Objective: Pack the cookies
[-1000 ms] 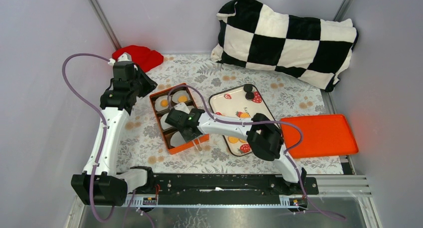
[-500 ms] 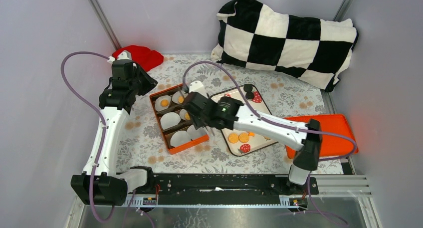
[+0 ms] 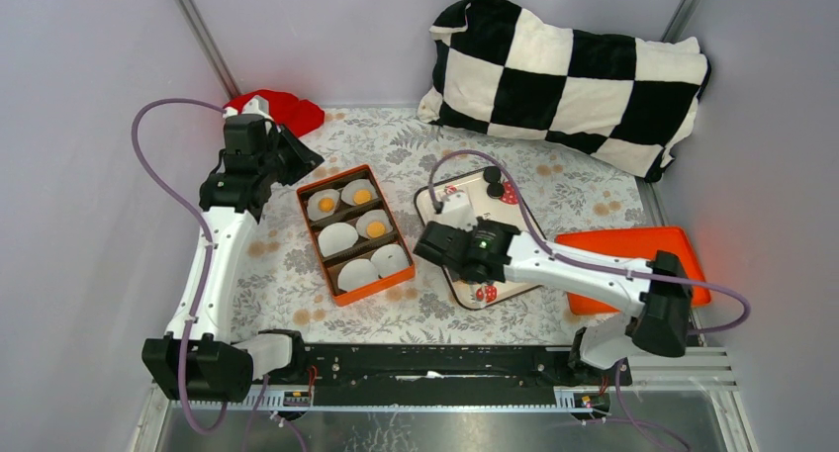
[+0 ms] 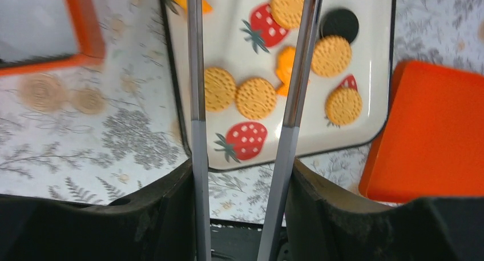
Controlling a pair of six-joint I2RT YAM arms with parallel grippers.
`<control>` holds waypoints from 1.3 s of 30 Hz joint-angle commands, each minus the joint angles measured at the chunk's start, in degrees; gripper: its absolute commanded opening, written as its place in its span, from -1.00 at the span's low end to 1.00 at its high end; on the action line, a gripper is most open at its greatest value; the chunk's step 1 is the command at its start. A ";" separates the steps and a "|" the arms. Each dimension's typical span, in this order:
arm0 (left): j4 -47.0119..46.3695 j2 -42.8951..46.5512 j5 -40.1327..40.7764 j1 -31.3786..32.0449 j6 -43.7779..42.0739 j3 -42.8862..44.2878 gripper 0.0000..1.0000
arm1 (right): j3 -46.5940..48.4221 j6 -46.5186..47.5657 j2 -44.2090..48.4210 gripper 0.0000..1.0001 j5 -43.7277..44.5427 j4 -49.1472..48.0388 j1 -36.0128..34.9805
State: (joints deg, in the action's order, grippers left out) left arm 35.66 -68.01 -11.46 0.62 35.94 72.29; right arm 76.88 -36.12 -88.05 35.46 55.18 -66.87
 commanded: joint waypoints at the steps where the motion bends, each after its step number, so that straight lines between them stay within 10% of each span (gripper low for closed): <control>1: -3.21 -0.61 -3.24 -0.43 0.28 -0.05 -0.48 | -8.63 -8.08 7.61 0.10 0.82 0.22 1.26; 11: -2.68 -1.13 -3.91 -0.24 0.55 0.01 -0.47 | -23.69 -7.51 19.38 0.11 -13.38 -13.68 6.17; 33: -2.89 -0.89 -4.24 -0.14 0.53 -0.72 -0.46 | -24.41 -6.40 17.56 0.12 -14.62 -10.24 9.83; 39: -3.05 -0.65 -4.62 -0.17 0.66 -1.31 -0.47 | -27.04 -6.76 15.08 0.45 -17.16 -12.34 9.84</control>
State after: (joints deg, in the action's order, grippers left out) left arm 35.51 -68.86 -14.72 0.62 36.53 72.12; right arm 51.44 -42.59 -71.53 19.33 44.07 -57.52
